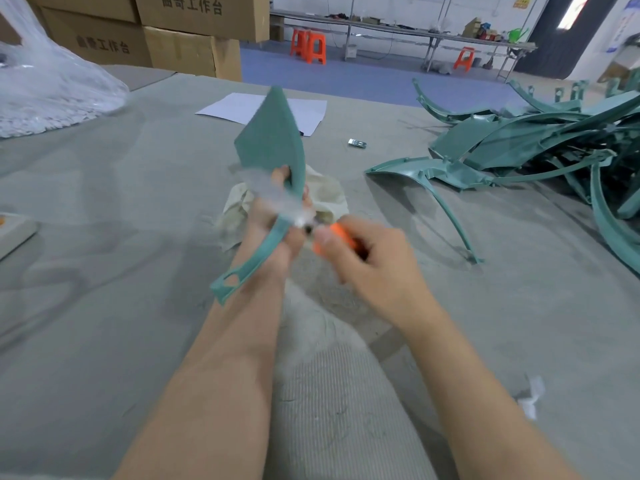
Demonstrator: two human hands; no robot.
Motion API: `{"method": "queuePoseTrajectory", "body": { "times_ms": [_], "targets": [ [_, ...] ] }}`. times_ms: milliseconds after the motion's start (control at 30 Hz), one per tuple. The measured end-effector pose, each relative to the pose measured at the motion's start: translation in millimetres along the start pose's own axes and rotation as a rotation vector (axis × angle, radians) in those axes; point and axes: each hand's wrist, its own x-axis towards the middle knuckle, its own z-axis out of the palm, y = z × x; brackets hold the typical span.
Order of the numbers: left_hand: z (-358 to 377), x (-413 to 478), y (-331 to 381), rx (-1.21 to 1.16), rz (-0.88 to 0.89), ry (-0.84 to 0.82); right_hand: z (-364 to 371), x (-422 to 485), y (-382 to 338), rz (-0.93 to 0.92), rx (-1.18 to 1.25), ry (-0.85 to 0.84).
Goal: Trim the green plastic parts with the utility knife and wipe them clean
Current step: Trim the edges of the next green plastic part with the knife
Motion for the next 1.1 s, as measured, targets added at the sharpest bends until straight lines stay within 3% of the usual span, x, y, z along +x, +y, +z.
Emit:
{"method": "queuePoseTrajectory", "body": {
  "times_ms": [100,167,267,433,633,833,1000,1100],
  "targets": [
    [6,-4,-7,0.251,0.026,0.004,-24,7,14,0.143,-0.012,0.345],
    [10,-6,-10,0.396,-0.017,-0.066,-39,9,24,0.21,-0.05,0.474],
    [12,-9,-12,0.529,-0.082,-0.158,-51,11,32,0.268,-0.015,0.601],
    [10,-15,-16,0.886,-0.12,-0.268,-60,13,36,0.338,0.289,0.718],
    [16,-16,-21,0.529,-0.108,-0.451,-55,16,36,0.505,0.653,0.706],
    [19,-18,-27,0.242,-0.207,-0.534,-47,19,37,0.62,0.787,0.67],
    [20,-19,-32,0.32,-0.219,-0.652,-41,20,34,0.706,1.069,0.68],
    [26,-21,-43,0.517,-0.129,-0.565,-35,20,32,0.664,1.028,0.657]
  ]
}}
